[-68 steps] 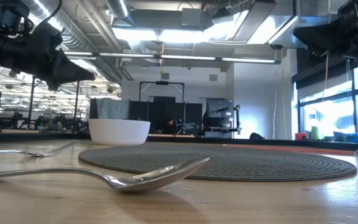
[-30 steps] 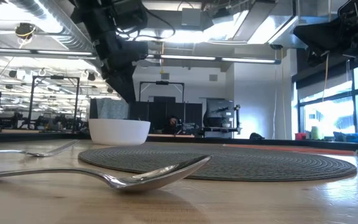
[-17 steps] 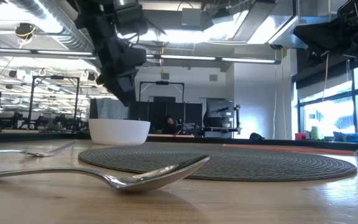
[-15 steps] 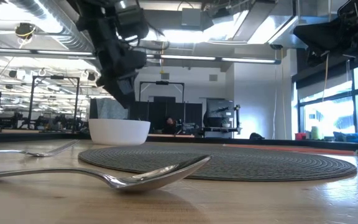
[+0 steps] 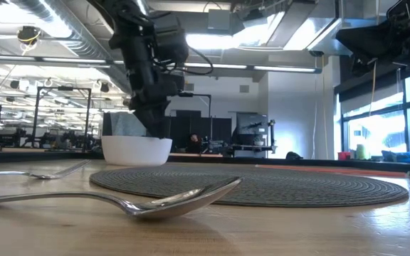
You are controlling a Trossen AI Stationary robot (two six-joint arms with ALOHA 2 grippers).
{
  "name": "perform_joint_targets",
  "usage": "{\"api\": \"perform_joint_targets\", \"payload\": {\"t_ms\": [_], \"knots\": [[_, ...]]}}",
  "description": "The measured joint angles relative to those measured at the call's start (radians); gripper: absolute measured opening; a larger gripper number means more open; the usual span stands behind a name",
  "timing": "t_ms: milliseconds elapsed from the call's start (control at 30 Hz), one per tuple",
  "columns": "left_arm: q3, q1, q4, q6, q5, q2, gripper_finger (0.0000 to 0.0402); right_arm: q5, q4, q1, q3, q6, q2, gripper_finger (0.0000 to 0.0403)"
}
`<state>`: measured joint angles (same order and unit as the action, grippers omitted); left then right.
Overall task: Pick & Place Utensil
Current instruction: Put the white bowl on the center of the table mat
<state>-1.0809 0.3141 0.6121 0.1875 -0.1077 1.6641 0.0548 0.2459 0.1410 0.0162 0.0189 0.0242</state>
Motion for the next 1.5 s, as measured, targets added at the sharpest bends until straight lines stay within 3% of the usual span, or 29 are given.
{"api": "perform_joint_targets", "payload": {"t_ms": [467, 567, 733, 833, 1100, 1500], "knots": [[0.000, 0.003, 0.014, -0.027, -0.056, 0.056, 0.0158, 0.000, -0.001, 0.000, 0.000, 0.001, 0.000, 0.0028], [0.001, 0.004, 0.013, -0.064, -0.056, 0.056, 0.0124, 0.000, -0.002, 0.000, 0.000, 0.001, 0.000, 0.0028], [0.001, -0.013, 0.018, -0.131, -0.058, 0.056, 0.0023, 0.000, -0.002, 0.000, 0.000, 0.000, 0.000, 0.0028], [0.000, -0.034, 0.011, -0.140, -0.069, 0.056, 0.0007, 0.000, -0.002, 0.000, 0.000, 0.000, 0.000, 0.0028], [-0.027, -0.166, 0.053, -0.134, -0.084, 0.048, 0.0004, -0.001, -0.002, 0.000, 0.000, 0.000, 0.000, 0.0028], [-0.233, -0.433, 0.100, -0.146, -0.068, 0.048, 0.0004, 0.000, -0.001, 0.000, 0.000, 0.000, 0.000, 0.0028]]}}
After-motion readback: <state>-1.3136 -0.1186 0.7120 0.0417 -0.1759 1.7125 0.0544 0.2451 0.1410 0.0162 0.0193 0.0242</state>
